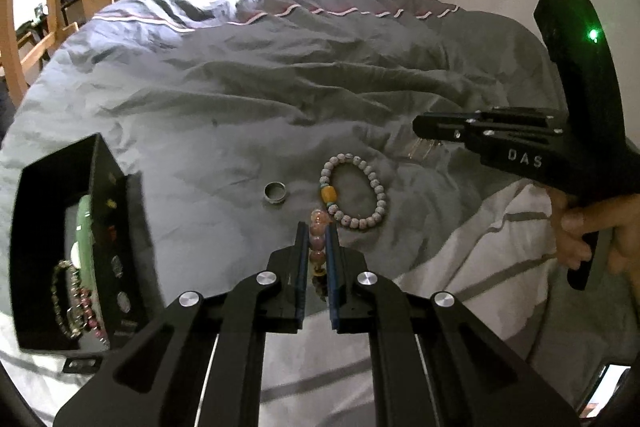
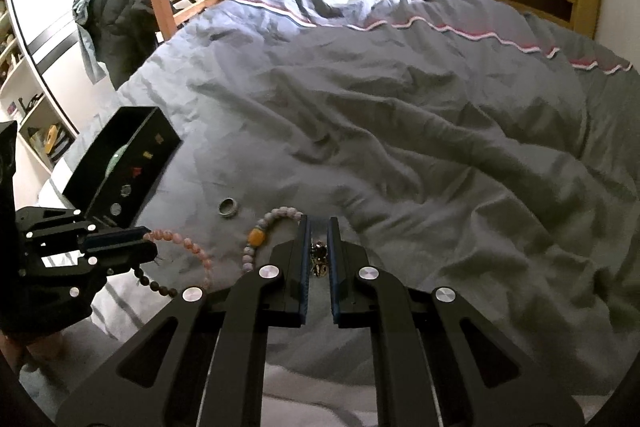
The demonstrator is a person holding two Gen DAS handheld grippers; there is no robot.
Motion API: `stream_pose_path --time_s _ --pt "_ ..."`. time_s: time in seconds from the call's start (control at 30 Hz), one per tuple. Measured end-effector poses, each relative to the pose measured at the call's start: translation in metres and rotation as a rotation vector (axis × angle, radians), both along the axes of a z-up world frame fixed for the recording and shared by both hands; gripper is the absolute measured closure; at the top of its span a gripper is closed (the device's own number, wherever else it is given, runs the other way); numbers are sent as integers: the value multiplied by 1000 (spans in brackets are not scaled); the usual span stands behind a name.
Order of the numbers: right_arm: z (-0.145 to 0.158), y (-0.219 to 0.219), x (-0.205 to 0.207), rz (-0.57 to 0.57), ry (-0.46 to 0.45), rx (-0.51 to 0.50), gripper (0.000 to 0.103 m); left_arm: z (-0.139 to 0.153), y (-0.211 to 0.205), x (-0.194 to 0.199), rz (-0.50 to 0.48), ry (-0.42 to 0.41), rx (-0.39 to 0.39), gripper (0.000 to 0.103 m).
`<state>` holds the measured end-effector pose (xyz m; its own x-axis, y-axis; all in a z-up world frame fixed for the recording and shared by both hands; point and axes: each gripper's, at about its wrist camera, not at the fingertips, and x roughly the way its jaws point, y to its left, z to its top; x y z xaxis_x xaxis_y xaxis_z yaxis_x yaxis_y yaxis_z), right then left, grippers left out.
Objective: Organize jewelry
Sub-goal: 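Grasp the pink beaded bracelet with the left gripper while the right gripper grasps the gold charm, then lift the pink beaded bracelet with the left gripper toward the black box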
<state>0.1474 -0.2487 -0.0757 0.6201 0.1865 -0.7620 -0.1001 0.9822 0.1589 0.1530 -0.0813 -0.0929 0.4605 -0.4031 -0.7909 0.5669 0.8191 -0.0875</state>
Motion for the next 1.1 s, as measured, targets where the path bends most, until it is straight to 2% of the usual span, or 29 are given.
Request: stream_pose_path --time_s 0.53,0.9,1.1 --pt "40 24 -19 30 -11 -35 94 42 26 -17 46 -67 12 95" --pt "59 61 -1 63 -26 -49 94 69 57 -15 92 -115 -10 95" --pt "66 76 7 79 -35 -59 94 70 70 -9 103 -97 -15 95"
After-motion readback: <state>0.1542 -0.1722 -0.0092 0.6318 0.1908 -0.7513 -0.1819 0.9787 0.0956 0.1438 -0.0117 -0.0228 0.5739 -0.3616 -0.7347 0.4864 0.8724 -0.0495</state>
